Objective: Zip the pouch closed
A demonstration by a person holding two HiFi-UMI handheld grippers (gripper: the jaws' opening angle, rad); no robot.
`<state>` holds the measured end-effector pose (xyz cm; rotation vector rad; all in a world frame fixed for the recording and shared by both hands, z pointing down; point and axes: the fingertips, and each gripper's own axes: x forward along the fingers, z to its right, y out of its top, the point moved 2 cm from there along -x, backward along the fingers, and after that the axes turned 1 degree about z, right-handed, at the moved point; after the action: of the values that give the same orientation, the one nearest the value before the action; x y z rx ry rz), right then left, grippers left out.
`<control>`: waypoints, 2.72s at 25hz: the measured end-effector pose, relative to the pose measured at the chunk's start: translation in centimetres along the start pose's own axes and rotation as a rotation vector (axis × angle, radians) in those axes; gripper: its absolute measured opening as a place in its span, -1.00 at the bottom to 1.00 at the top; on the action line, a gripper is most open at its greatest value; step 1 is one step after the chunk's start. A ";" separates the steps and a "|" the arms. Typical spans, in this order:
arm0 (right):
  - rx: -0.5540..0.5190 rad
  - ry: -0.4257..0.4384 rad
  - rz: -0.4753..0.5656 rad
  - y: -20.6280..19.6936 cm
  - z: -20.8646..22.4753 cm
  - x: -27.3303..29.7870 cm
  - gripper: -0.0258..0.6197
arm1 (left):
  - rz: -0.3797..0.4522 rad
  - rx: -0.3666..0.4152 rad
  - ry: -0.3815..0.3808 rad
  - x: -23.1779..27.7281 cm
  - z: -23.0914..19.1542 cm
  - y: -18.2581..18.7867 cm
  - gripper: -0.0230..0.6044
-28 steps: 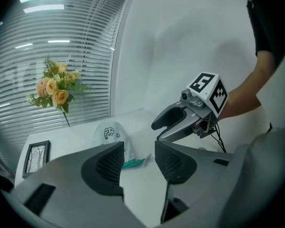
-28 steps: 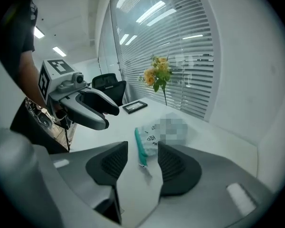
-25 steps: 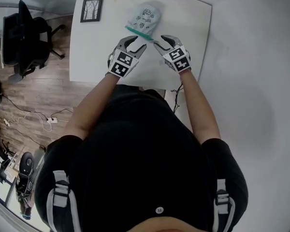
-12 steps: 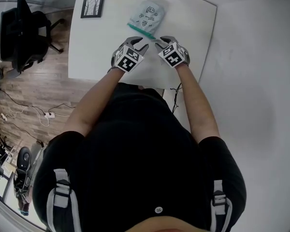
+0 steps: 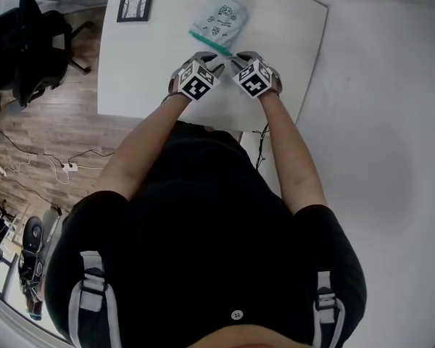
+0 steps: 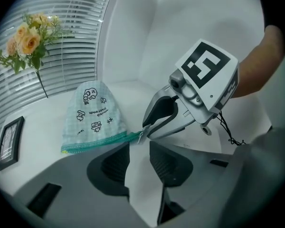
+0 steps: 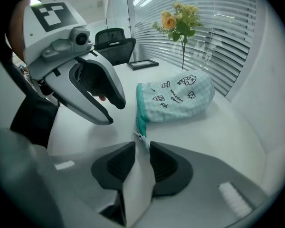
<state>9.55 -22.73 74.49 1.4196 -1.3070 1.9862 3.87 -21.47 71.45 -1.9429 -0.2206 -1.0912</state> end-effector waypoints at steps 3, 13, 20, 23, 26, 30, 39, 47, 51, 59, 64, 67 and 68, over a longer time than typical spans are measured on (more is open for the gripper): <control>-0.004 -0.006 0.003 -0.1 0.1 0.0 -0.64 | -0.006 -0.004 -0.003 0.3 0.0 0.0 -0.51; -0.025 -0.015 0.019 0.5 -0.3 -0.5 -0.84 | -0.014 -0.009 -0.006 0.5 0.1 -0.1 -0.52; -0.045 -0.002 0.057 1.4 -1.1 -1.2 -0.84 | -0.022 -0.007 -0.008 1.0 0.4 -0.3 -0.52; -0.054 0.003 0.068 1.8 -1.6 -1.3 -0.84 | -0.026 -0.004 -0.009 1.0 0.4 -0.5 -0.53; -0.058 0.007 0.080 1.9 -2.0 -1.8 -0.84 | -0.032 -0.001 -0.011 1.0 0.7 -0.7 -0.55; -0.066 0.008 0.094 2.1 -2.4 -2.3 -0.84 | -0.036 0.003 -0.008 1.2 1.0 -0.9 -0.64; -0.085 0.015 0.102 2.6 -3.3 -3.1 -0.84 | -0.029 -0.011 0.012 0.7 1.2 -0.5 -0.85; -0.094 0.001 0.083 2.4 -3.8 -3.3 -0.85 | -0.047 -0.026 0.037 0.5 1.3 -0.9 -0.90; -0.096 -0.004 0.069 2.2 -4.0 -3.5 -0.85 | -0.059 -0.041 0.044 0.4 1.5 -0.9 -0.90; -0.103 -0.005 0.029 2.0 -3.9 -3.4 -0.86 | -0.072 -0.082 0.045 0.2 1.4 -1.0 -0.90; -0.111 -0.007 -0.005 1.5 -3.8 -3.5 -0.86 | -0.086 -0.101 0.051 0.0 1.1 -1.3 -0.90; -0.115 -0.011 -0.023 1.3 -3.7 -3.6 -0.86 | -0.095 -0.102 0.058 -0.2 0.9 -1.4 -0.90; -0.115 -0.011 -0.025 1.2 -3.7 -3.7 -0.86 | -0.096 -0.100 0.061 -0.2 0.9 -1.4 -0.90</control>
<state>8.26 -19.49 70.48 1.3881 -1.3774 1.8586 3.56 -19.85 71.96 -2.0011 -0.2324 -1.2437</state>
